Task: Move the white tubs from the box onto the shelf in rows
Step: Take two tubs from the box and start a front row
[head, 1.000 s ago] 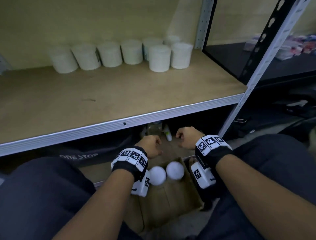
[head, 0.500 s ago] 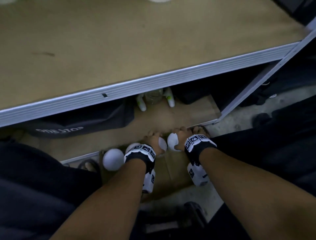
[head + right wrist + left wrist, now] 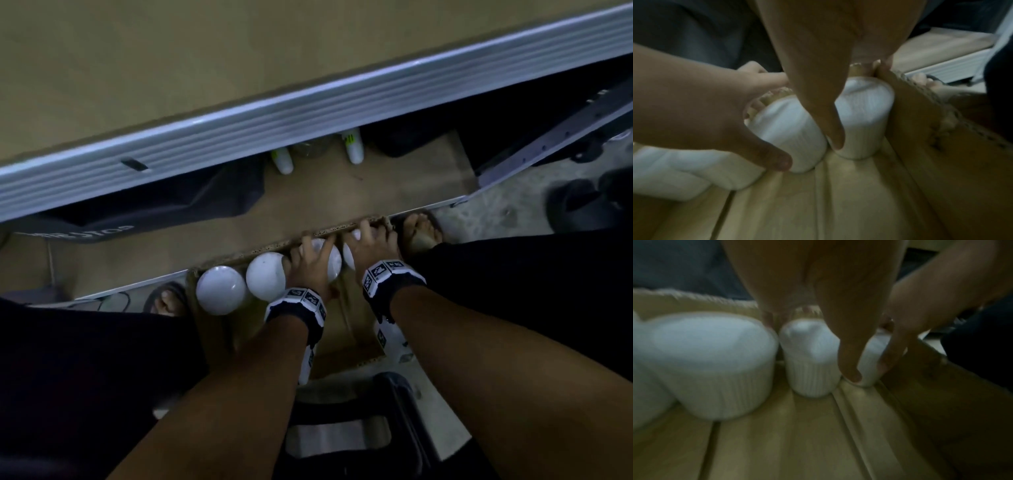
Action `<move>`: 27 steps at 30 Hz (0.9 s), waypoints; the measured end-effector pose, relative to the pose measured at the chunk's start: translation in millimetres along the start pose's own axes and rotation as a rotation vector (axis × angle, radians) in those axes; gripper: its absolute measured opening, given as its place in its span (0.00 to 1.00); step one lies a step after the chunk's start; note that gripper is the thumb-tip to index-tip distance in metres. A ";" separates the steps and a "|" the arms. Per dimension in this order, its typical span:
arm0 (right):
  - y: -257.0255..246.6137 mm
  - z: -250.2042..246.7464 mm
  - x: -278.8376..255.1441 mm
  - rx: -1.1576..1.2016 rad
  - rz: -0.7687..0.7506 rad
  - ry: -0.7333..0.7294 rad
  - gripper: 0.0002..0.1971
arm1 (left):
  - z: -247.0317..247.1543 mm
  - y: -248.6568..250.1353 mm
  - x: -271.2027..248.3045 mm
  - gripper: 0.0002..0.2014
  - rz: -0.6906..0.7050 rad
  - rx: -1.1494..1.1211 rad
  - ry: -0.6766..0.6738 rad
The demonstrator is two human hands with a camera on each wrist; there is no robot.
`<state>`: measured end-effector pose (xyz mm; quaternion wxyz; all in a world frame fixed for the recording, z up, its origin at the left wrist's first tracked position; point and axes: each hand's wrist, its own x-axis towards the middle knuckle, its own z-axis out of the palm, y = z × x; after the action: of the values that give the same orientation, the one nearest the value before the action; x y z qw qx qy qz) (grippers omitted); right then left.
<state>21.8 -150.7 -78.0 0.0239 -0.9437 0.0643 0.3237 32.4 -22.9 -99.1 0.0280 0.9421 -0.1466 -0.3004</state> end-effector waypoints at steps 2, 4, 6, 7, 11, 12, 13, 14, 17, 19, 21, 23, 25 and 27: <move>1.8 0.0 -0.5 -0.010 -0.002 -0.004 0.33 | 0.7 4.2 -2.5 0.40 -0.022 0.001 0.059; 4.1 -2.3 0.1 -0.018 0.007 -0.039 0.34 | -1.2 6.0 -2.4 0.34 -0.034 -0.011 0.085; 2.9 -8.1 -3.8 -0.024 0.019 -0.066 0.37 | -3.5 4.8 -3.3 0.31 -0.035 -0.032 0.052; 1.7 -11.0 -5.6 -0.016 0.026 -0.067 0.37 | -6.4 3.7 -4.1 0.30 -0.030 -0.045 0.040; -2.9 -32.0 -19.7 0.019 0.031 -0.022 0.34 | -27.6 0.5 -10.2 0.34 -0.007 -0.086 -0.070; -3.4 -37.9 -25.2 0.026 0.033 -0.007 0.33 | -34.0 0.4 -13.9 0.35 -0.006 -0.094 -0.085; -3.2 -45.6 -32.3 0.035 0.031 0.009 0.31 | -41.7 0.5 -18.7 0.36 -0.006 -0.097 -0.078; -2.4 -52.2 -39.2 0.043 0.027 0.029 0.29 | -48.6 0.3 -23.5 0.35 -0.006 -0.102 -0.069; 1.1 -74.5 -64.9 0.055 -0.002 0.082 0.21 | -73.2 1.8 -40.9 0.38 -0.001 -0.106 -0.035; -0.3 -89.8 -81.4 0.069 0.002 0.090 0.22 | -93.9 7.3 -53.2 0.40 0.021 -0.102 -0.009; -2.8 -108.3 -98.8 0.105 0.038 0.117 0.23 | -115.7 11.5 -66.2 0.39 0.039 -0.079 0.022; -3.3 -128.0 -116.5 0.129 0.043 0.144 0.25 | -139.2 13.6 -84.7 0.42 0.055 -0.094 0.046; -1.4 -148.5 -136.0 0.099 0.022 0.175 0.32 | -163.3 13.1 -105.6 0.43 0.099 -0.108 0.096; -1.2 -169.2 -156.1 0.077 0.023 0.206 0.39 | -185.8 12.0 -125.7 0.43 0.141 -0.112 0.160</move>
<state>2.7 -147.7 151.4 0.0495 -0.9696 0.0895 0.2224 38.4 -4.1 124.7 0.1132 0.9473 -0.1928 -0.2294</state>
